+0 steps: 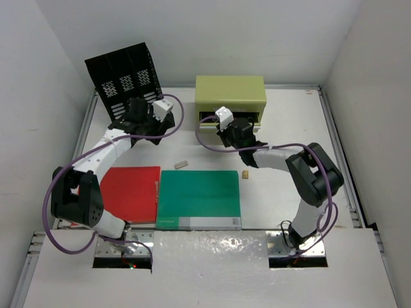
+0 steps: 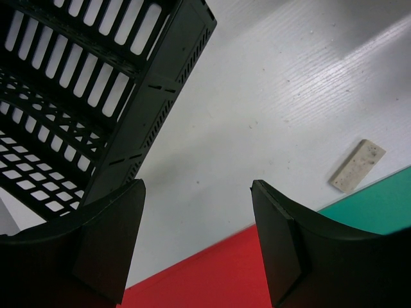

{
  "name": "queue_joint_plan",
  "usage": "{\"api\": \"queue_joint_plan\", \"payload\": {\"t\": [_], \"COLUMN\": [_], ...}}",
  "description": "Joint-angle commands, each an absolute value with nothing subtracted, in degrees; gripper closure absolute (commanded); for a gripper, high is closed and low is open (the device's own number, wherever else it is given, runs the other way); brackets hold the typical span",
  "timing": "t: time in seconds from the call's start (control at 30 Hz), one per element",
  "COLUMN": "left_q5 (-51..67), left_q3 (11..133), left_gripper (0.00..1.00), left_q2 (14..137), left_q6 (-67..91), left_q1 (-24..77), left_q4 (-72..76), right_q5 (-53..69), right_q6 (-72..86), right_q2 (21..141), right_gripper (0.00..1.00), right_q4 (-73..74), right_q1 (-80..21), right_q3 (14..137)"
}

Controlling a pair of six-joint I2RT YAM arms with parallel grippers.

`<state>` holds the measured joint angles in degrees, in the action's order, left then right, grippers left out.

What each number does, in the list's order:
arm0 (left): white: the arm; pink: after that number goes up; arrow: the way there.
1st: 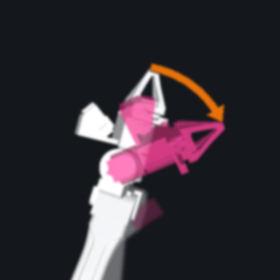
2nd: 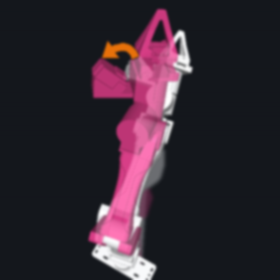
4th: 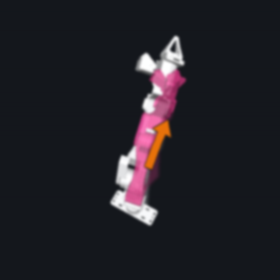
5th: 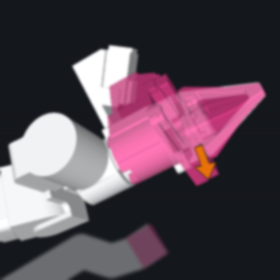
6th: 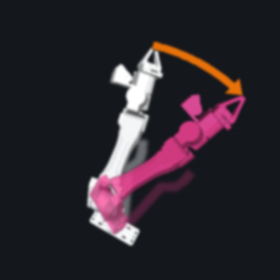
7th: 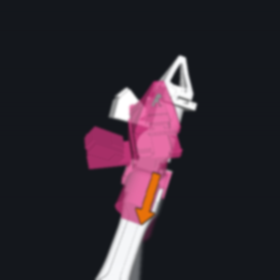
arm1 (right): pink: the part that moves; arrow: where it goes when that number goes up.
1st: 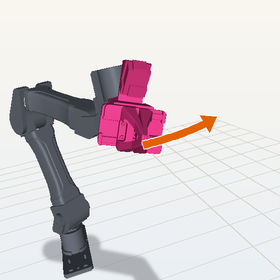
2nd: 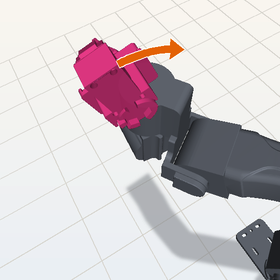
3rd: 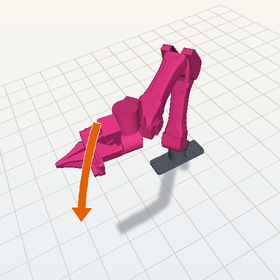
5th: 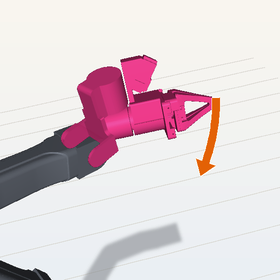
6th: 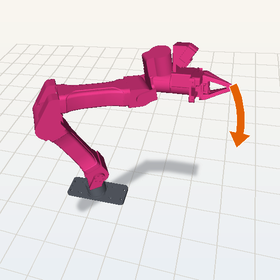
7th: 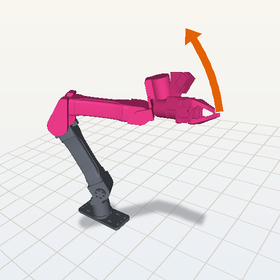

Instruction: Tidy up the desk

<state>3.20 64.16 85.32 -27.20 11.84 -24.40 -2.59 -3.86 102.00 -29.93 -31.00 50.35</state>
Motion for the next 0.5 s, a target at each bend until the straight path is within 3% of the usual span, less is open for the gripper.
{"api": "queue_joint_plan", "payload": {"t": [0.0, 0.47], "left_q5": [2.55, 2.81], "left_q3": [64.69, 65.21], "left_gripper": [0.34, 0.34], "left_q2": [85.60, 86.75], "left_q6": [-27.77, -27.95], "left_q1": [10.90, 10.72], "left_q4": [-22.15, -22.41], "right_q5": [-6.58, -10.64], "right_q6": [-5.18, -10.20], "right_q2": [103.18, 106.78], "right_gripper": [1.00, 1.00], "right_q4": [-33.14, -31.90], "right_q1": [-30.85, -29.71], "right_q3": [54.93, 60.64]}}
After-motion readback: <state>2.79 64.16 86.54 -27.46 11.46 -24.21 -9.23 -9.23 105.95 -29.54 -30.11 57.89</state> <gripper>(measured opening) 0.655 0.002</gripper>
